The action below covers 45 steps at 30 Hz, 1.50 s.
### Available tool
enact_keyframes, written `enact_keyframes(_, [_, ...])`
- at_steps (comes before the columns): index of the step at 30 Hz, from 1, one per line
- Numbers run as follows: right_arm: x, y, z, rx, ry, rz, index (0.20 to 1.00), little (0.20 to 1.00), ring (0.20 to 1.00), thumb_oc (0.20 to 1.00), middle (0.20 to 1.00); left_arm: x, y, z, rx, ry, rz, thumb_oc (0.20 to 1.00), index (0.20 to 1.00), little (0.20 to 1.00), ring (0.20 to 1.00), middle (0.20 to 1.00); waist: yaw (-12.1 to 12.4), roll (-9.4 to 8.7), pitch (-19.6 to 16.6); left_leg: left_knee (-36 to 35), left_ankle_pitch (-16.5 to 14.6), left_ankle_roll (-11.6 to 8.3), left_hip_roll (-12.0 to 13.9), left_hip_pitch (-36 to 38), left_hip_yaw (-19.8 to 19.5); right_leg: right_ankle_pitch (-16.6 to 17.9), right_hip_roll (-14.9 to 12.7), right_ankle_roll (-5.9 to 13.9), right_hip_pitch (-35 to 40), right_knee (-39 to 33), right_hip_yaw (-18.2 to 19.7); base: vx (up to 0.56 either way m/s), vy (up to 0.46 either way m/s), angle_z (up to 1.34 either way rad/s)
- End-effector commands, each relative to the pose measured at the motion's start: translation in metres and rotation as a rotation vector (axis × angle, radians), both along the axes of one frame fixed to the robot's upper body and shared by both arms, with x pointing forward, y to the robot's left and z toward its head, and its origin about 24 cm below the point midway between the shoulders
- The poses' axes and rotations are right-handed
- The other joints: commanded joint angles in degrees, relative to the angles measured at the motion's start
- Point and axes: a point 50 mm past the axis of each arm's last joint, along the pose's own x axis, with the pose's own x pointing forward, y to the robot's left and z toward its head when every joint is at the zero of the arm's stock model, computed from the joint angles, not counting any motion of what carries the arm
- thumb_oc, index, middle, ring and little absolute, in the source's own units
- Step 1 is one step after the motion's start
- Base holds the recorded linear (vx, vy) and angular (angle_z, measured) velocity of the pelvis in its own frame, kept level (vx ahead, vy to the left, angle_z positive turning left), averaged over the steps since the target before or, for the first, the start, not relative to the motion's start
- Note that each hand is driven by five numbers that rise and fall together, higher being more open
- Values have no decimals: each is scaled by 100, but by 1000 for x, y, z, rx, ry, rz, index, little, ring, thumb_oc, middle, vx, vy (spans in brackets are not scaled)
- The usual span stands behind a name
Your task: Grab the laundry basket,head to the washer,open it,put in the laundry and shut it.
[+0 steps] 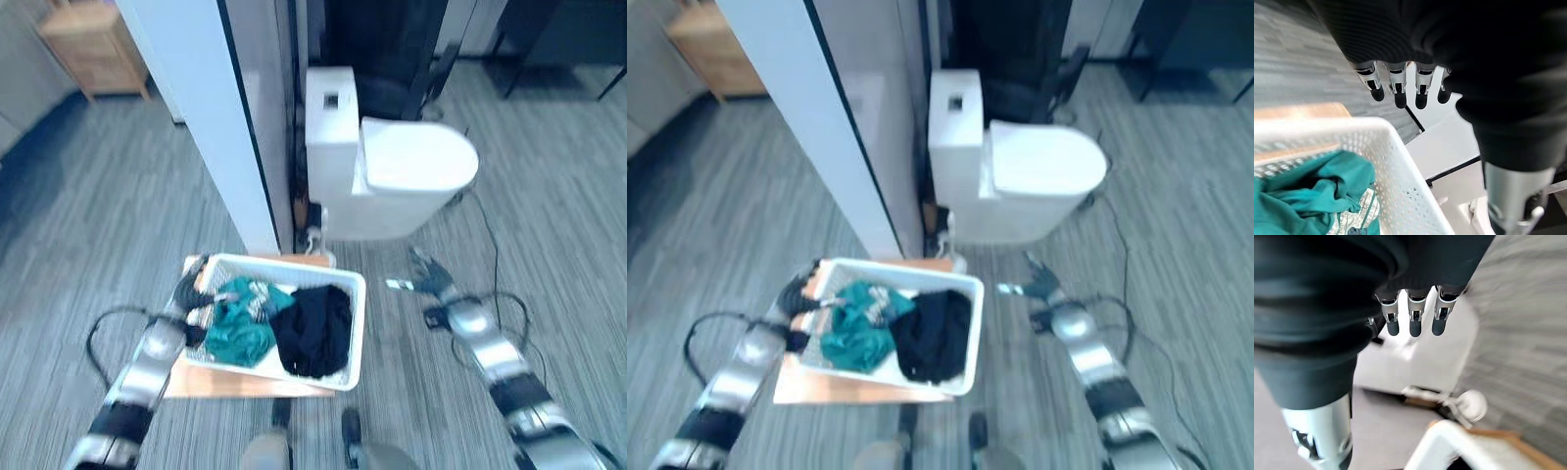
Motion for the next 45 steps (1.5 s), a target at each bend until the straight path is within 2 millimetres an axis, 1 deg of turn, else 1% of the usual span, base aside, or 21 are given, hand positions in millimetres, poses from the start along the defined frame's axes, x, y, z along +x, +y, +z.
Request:
enact_keyframes(1, [-19, -18, -20, 41, 30, -95, 1000, 1000, 1000, 1000, 1000, -19, 37, -11, 10, 32, 181, 1000, 1000, 1000, 1000, 1000, 60, -280, 97, 51, -543, 247, 10, 33, -43, -116, -499, 235, -131, -8, -241, -102, 20, 7])
enact_keyframes(2, [-19, -18, -20, 42, 28, -95, 1000, 1000, 1000, 1000, 1000, -18, 37, -10, 11, 29, 181, 1000, 1000, 1000, 1000, 1000, 58, -284, 101, 72, -545, 247, 7, 8, -49, -113, -501, 235, -146, -4, -245, -73, 17, 16])
enact_keyframes(4, [-20, -16, -18, 51, 20, -94, 1000, 1000, 1000, 1000, 1000, -11, 42, 4, 34, -5, 202, 1000, 1000, 1000, 1000, 1000, 89, -342, 200, 168, -543, 249, -13, -135, -88, -91, -513, 230, -212, 1, -287, -56, 9, 20])
enact_keyframes(5, [-20, -16, -18, 51, 20, -94, 1000, 1000, 1000, 1000, 1000, -11, 42, 4, 34, -5, 202, 1000, 1000, 1000, 1000, 1000, 89, -342, 200, 168, -543, 249, -13, -135, -88, -91, -513, 230, -212, 1, -287, -89, -12, 9])
enact_keyframes(6, [-27, -18, -24, 71, 32, -97, 1000, 1000, 1000, 1000, 1000, -3, 47, 28, 44, -90, 226, 1000, 1000, 1000, 1000, 1000, 138, -406, 297, 272, -551, 242, -18, -241, -149, -85, -528, 236, -220, 9, -359, -62, -21, 1])
enact_keyframes(7, [-30, -19, -27, 81, 39, -96, 1000, 1000, 1000, 1000, 1000, -3, 49, 33, 51, -106, 236, 1000, 1000, 1000, 1000, 1000, 146, -424, 311, 299, -561, 241, -25, -240, -162, -88, -528, 234, -200, 4, -377, -62, -21, 4])
enact_keyframes(8, [-30, -19, -27, 81, 40, -96, 1000, 1000, 1000, 1000, 1000, -3, 49, 33, 51, -106, 236, 1000, 1000, 1000, 1000, 1000, 145, -424, 312, 302, -563, 241, -25, -240, -164, -88, -528, 234, -197, 3, -379, -13, -13, 8])
enact_keyframes(12, [-47, -23, -46, 102, 103, -88, 1000, 1000, 1000, 1000, 1000, -6, 59, 54, 118, -181, 266, 1000, 1000, 1000, 1000, 1000, 185, -486, 365, 337, -592, 210, -7, -195, -187, -109, -522, 226, -116, 9, -440, -17, -18, 15])
enact_keyframes(14, [-55, -24, -53, 116, 131, -79, 1000, 1000, 1000, 1000, 1000, -9, 58, 60, 141, -200, 253, 1000, 1000, 1000, 1000, 1000, 174, -511, 363, 307, -591, 184, 2, -138, -180, -113, -517, 223, -63, 4, -455, -16, -3, 5])
enact_keyframes(18, [-62, -24, -59, 124, 149, -73, 1000, 1000, 1000, 1000, 1000, -12, 53, 59, 157, -201, 234, 1000, 1000, 1000, 1000, 1000, 151, -526, 372, 277, -573, 154, 2, -99, -162, -120, -508, 220, -54, 29, -471, -11, 2, 2])
enact_keyframes(19, [-62, -24, -57, 127, 138, -72, 1000, 1000, 1000, 1000, 1000, -12, 49, 54, 149, -193, 224, 1000, 1000, 1000, 1000, 1000, 131, -518, 401, 217, -540, 138, 8, -85, -163, -127, -514, 218, -82, 63, -470, 0, 0, 0])
enact_keyframes(23, [-61, -24, -53, 132, 116, -76, 1000, 1000, 1000, 1000, 1000, -11, 45, 49, 149, -176, 218, 1000, 1000, 1000, 1000, 1000, 106, -515, 426, 130, -492, 131, 13, -76, -142, -114, -526, 228, -122, 68, -484, -7, 8, 0])
enact_keyframes(25, [-60, -23, -48, 142, 96, -74, 1000, 1000, 1000, 1000, 1000, -9, 44, 45, 150, -157, 223, 1000, 1000, 1000, 1000, 1000, 83, -515, 442, 100, -471, 130, 14, -82, -127, -110, -532, 235, -158, 75, -473, -7, 31, 3])
enact_keyframes(26, [-60, -22, -46, 143, 82, -71, 1000, 1000, 1000, 1000, 1000, -7, 43, 39, 150, -132, 232, 1000, 1000, 1000, 1000, 1000, 56, -521, 464, 89, -468, 133, 12, -87, -112, -103, -536, 240, -191, 87, -464, -2, 25, 5])
enact_keyframes(27, [-60, -22, -45, 143, 82, -73, 1000, 1000, 1000, 1000, 1000, -6, 42, 39, 150, -133, 231, 1000, 1000, 1000, 1000, 1000, 64, -519, 465, 87, -466, 134, 11, -90, -111, -105, -537, 241, -196, 91, -463, -1, 22, 7])
enact_keyframes(29, [-59, -24, -41, 129, 61, -77, 1000, 1000, 1000, 1000, 1000, -2, 38, 30, 122, -100, 232, 1000, 1000, 1000, 1000, 1000, 25, -531, 497, 99, -463, 142, 10, -128, -96, -99, -545, 245, -257, 116, -447, 2, 9, 2])
enact_keyframes(31, [-58, -25, -39, 122, 56, -83, 1000, 1000, 1000, 1000, 1000, 1, 35, 28, 106, -91, 229, 1000, 1000, 1000, 1000, 1000, 16, -535, 521, 120, -457, 145, 12, -170, -93, -90, -550, 247, -300, 130, -444, 0, 0, 0])
enact_keyframes(34, [-56, -29, -35, 111, 40, -98, 1000, 1000, 1000, 1000, 1000, 11, 27, 28, 91, -83, 214, 1000, 1000, 1000, 1000, 1000, -14, -549, 570, 177, -447, 153, 9, -284, -101, -71, -548, 253, -390, 138, -443, 0, 0, 0])
enact_keyframes(36, [-53, -32, -31, 92, 22, -110, 1000, 1000, 1000, 1000, 1000, 21, 15, 32, 72, -93, 190, 1000, 1000, 1000, 1000, 1000, -44, -561, 638, 236, -433, 163, 10, -397, -89, -42, -564, 258, -461, 119, -455, 0, 0, 0])
enact_keyframes(42, [-51, -35, -27, 82, 6, -123, 1000, 1000, 1000, 1000, 1000, 29, 8, 37, 75, -106, 179, 1000, 1000, 1000, 1000, 1000, -70, -570, 709, 259, -428, 165, 18, -467, -96, -41, -577, 257, -524, 132, -471, 0, 0, 0])
enact_keyframes(45, [-48, -35, -22, 77, -19, -127, 1000, 1000, 1000, 1000, 1000, 35, 3, 43, 82, -118, 172, 1000, 1000, 1000, 1000, 1000, -89, -566, 785, 263, -412, 167, 14, -532, -89, -20, -596, 263, -599, 141, -479, 0, 0, 0])
